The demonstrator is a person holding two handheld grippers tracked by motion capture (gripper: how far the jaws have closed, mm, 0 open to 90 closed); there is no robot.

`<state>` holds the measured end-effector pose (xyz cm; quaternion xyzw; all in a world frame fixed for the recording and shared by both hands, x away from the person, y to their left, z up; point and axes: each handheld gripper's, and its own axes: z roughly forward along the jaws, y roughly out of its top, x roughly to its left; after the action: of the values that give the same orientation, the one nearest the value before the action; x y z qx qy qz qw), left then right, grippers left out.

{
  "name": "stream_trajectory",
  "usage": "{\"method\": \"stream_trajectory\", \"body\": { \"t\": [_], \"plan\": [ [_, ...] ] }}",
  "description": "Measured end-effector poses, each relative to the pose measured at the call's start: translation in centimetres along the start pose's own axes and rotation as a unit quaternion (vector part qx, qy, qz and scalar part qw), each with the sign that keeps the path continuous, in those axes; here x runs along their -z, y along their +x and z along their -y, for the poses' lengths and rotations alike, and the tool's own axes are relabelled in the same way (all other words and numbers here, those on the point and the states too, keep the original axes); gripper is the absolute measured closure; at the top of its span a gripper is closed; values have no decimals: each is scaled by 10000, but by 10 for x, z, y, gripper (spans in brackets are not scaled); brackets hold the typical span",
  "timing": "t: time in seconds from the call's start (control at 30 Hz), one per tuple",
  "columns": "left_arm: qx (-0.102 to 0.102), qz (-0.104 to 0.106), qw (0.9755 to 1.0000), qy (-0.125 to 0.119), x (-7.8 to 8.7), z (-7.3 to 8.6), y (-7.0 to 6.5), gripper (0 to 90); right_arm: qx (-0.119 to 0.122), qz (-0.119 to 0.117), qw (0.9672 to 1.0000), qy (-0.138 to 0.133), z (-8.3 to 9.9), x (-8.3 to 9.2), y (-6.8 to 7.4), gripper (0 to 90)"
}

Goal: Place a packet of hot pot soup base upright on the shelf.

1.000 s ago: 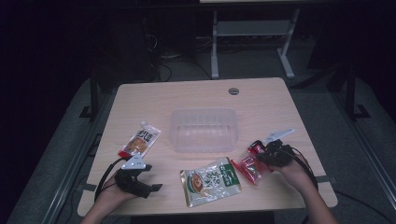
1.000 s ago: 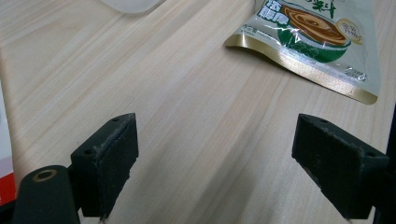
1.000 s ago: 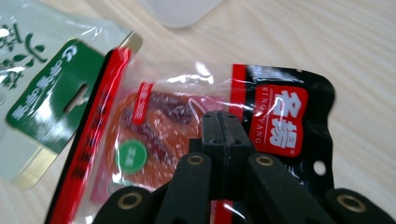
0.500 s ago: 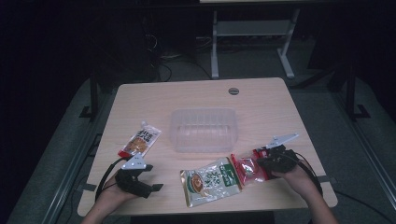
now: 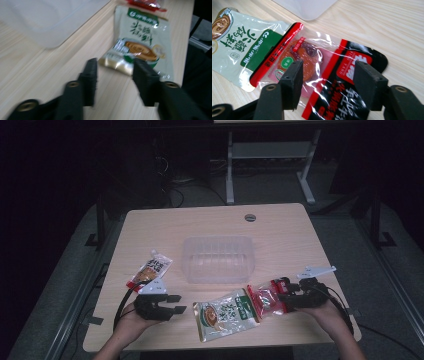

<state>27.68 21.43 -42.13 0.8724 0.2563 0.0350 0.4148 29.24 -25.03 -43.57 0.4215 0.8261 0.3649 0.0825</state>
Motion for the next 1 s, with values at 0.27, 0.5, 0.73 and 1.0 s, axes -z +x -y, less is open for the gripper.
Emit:
{"method": "stream_trajectory", "body": {
  "t": [0.27, 0.5, 0.73, 1.0],
  "plan": [
    [-370, 373, 9986, 105, -35, -35, -11, 895, -64, 119, 9999, -74, 16, 12, -4, 310],
    [-718, 632, 9952, 202, -73, -60, -26, 896, -69, 226, 9995, -204, 19, 16, -9, 275],
    [-928, 881, 9915, 238, -112, -79, -39, 896, -103, 259, 9993, -245, 20, 17, -10, 268],
    [-1067, 939, 9897, 159, -142, -96, -47, 896, -121, 298, 9991, -282, 20, 16, -12, 265]
  ]
}}
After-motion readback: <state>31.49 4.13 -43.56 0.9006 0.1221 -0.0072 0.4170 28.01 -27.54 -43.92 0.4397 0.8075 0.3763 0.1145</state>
